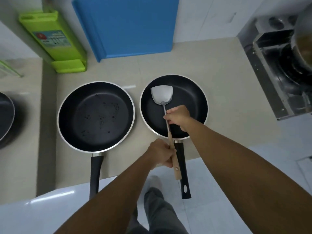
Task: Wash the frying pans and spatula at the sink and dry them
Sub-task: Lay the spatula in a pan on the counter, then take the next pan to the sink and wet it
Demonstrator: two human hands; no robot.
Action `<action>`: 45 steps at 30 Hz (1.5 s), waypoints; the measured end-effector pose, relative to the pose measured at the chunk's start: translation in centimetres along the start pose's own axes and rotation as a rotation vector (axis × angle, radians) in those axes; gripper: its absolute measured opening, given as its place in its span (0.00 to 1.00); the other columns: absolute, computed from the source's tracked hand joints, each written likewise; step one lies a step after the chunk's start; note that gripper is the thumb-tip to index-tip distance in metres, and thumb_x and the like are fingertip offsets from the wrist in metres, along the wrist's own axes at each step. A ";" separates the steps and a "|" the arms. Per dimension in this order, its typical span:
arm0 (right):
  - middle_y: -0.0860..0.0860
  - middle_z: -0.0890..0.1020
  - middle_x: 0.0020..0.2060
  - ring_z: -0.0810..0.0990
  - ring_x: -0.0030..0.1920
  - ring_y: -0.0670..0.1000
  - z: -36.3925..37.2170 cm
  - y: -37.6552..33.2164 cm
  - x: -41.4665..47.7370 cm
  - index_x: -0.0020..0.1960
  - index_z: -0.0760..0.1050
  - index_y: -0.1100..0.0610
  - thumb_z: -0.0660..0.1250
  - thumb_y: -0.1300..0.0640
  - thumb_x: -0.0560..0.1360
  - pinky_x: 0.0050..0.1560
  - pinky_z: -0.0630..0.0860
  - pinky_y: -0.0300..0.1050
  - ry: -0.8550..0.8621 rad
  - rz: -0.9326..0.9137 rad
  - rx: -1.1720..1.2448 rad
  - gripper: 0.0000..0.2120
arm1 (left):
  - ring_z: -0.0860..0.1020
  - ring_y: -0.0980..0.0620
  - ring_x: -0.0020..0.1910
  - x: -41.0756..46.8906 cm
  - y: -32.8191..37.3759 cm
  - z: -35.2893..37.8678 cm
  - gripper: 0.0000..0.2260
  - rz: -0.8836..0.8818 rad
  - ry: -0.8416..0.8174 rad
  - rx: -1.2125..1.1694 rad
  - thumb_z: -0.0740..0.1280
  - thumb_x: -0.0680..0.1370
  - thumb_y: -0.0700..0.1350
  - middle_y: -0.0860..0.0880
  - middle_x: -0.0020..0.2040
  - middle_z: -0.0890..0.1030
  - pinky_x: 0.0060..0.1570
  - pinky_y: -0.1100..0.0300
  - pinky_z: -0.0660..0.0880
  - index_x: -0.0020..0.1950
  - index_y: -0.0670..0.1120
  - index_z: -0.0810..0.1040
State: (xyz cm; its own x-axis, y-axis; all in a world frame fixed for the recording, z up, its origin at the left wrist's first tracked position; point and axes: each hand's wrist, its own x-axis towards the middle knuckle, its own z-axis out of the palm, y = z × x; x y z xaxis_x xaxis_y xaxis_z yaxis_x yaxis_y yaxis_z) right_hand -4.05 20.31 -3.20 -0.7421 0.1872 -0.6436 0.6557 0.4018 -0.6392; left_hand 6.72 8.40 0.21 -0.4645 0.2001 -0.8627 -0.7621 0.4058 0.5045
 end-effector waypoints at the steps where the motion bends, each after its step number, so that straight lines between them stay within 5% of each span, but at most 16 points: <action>1: 0.56 0.85 0.44 0.86 0.43 0.53 0.0 0.2 0.2 0.51 0.83 0.62 0.78 0.67 0.70 0.45 0.85 0.45 -0.005 -0.008 -0.002 0.11 | 0.88 0.47 0.41 0.0 0.0 0.1 0.07 0.007 -0.009 0.006 0.68 0.83 0.40 0.41 0.45 0.88 0.50 0.50 0.85 0.55 0.38 0.82; 5: 0.56 0.86 0.50 0.85 0.47 0.51 -0.1 0.7 0.1 0.58 0.82 0.62 0.77 0.63 0.72 0.52 0.83 0.44 0.033 -0.077 -0.087 0.16 | 0.88 0.45 0.42 -0.4 -0.2 -0.5 0.07 0.034 0.010 0.063 0.67 0.83 0.37 0.39 0.49 0.87 0.44 0.54 0.86 0.57 0.38 0.83; 9: 0.54 0.82 0.54 0.78 0.48 0.47 0.2 0.2 -1.9 0.61 0.81 0.58 0.68 0.61 0.78 0.42 0.70 0.25 0.289 -0.317 -0.203 0.12 | 0.83 0.45 0.34 -1.7 -1.2 -3.7 0.06 0.091 0.159 0.086 0.65 0.82 0.38 0.40 0.45 0.85 0.35 0.56 0.85 0.48 0.43 0.82; 11: 0.53 0.79 0.52 0.79 0.48 0.48 1.2 -0.1 -3.1 0.57 0.82 0.56 0.65 0.63 0.78 0.45 0.75 0.30 0.345 -0.403 -0.168 0.11 | 0.83 0.43 0.38 -2.4 -2.4 -6.3 0.09 0.140 0.293 0.143 0.64 0.81 0.42 0.42 0.45 0.85 0.42 0.51 0.85 0.46 0.46 0.82; 13: 0.51 0.78 0.50 0.79 0.49 0.49 2.5 -0.3 -4.7 0.56 0.82 0.57 0.64 0.66 0.77 0.51 0.79 0.41 0.334 -0.474 -0.171 0.12 | 0.83 0.43 0.49 -3.9 -3.8 -9.3 0.09 0.185 0.456 0.286 0.63 0.81 0.44 0.44 0.52 0.85 0.51 0.58 0.78 0.50 0.47 0.84; 18: 0.53 0.82 0.47 0.80 0.48 0.50 8.2 -0.2 -9.8 0.54 0.82 0.59 0.63 0.67 0.75 0.50 0.73 0.37 0.234 -0.572 -0.241 0.13 | 0.76 0.40 0.67 -7.4 -9.5 -17.0 0.14 0.289 0.708 0.304 0.64 0.83 0.37 0.40 0.70 0.76 0.66 0.54 0.72 0.69 0.40 0.78; 23: 0.46 0.79 0.37 0.81 0.41 0.52 16.2 0.5 -15.0 0.58 0.80 0.58 0.62 0.64 0.77 0.45 0.78 0.45 0.229 -0.360 -0.031 0.12 | 0.58 0.38 0.82 -8.2 -15.0 -23.7 0.23 0.312 0.616 0.507 0.61 0.83 0.35 0.37 0.82 0.59 0.80 0.49 0.57 0.79 0.37 0.66; 28: 0.49 0.78 0.47 0.80 0.46 0.48 23.5 1.3 -18.8 0.61 0.67 0.51 0.72 0.55 0.76 0.40 0.78 0.37 0.259 -0.091 0.187 0.18 | 0.43 0.42 0.84 -7.1 -17.6 -27.0 0.32 0.280 0.409 0.767 0.60 0.85 0.38 0.41 0.85 0.41 0.82 0.50 0.49 0.85 0.41 0.46; 33: 0.54 0.81 0.49 0.79 0.49 0.56 28.8 2.7 -19.6 0.60 0.74 0.57 0.61 0.43 0.81 0.49 0.78 0.51 0.171 0.210 0.137 0.18 | 0.41 0.40 0.84 -5.8 -17.6 -27.3 0.31 0.276 0.359 0.803 0.58 0.85 0.37 0.39 0.84 0.40 0.80 0.50 0.47 0.84 0.39 0.45; 37: 0.57 0.83 0.35 0.81 0.29 0.55 30.2 2.4 -19.7 0.53 0.77 0.59 0.51 0.38 0.83 0.30 0.78 0.46 -0.059 0.348 0.407 0.27 | 0.39 0.40 0.84 -5.5 -18.2 -27.6 0.33 0.298 0.349 0.814 0.58 0.84 0.35 0.39 0.84 0.37 0.81 0.51 0.48 0.84 0.38 0.42; 41: 0.54 0.71 0.28 0.66 0.22 0.50 30.0 2.3 -20.2 0.40 0.72 0.58 0.54 0.39 0.83 0.23 0.65 0.41 0.064 0.251 0.381 0.25 | 0.38 0.42 0.84 -6.1 -18.3 -28.2 0.32 0.330 0.332 0.878 0.57 0.85 0.34 0.41 0.84 0.36 0.81 0.51 0.47 0.84 0.39 0.43; 45: 0.52 0.70 0.27 0.64 0.20 0.47 28.9 2.6 -21.2 0.42 0.71 0.57 0.60 0.44 0.82 0.22 0.63 0.39 0.052 0.223 0.392 0.19 | 0.39 0.43 0.84 -6.8 -18.8 -28.3 0.29 0.365 0.313 0.936 0.55 0.86 0.37 0.41 0.84 0.38 0.81 0.52 0.48 0.84 0.38 0.44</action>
State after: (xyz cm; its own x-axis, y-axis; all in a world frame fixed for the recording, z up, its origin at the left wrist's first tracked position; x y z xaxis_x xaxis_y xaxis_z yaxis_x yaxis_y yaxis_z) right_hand 17.42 -8.49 -3.37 -0.5759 0.2793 -0.7683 0.7963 -0.0212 -0.6046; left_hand 11.45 -25.85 -2.39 -0.7934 0.2640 -0.5485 0.0384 0.9209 0.3878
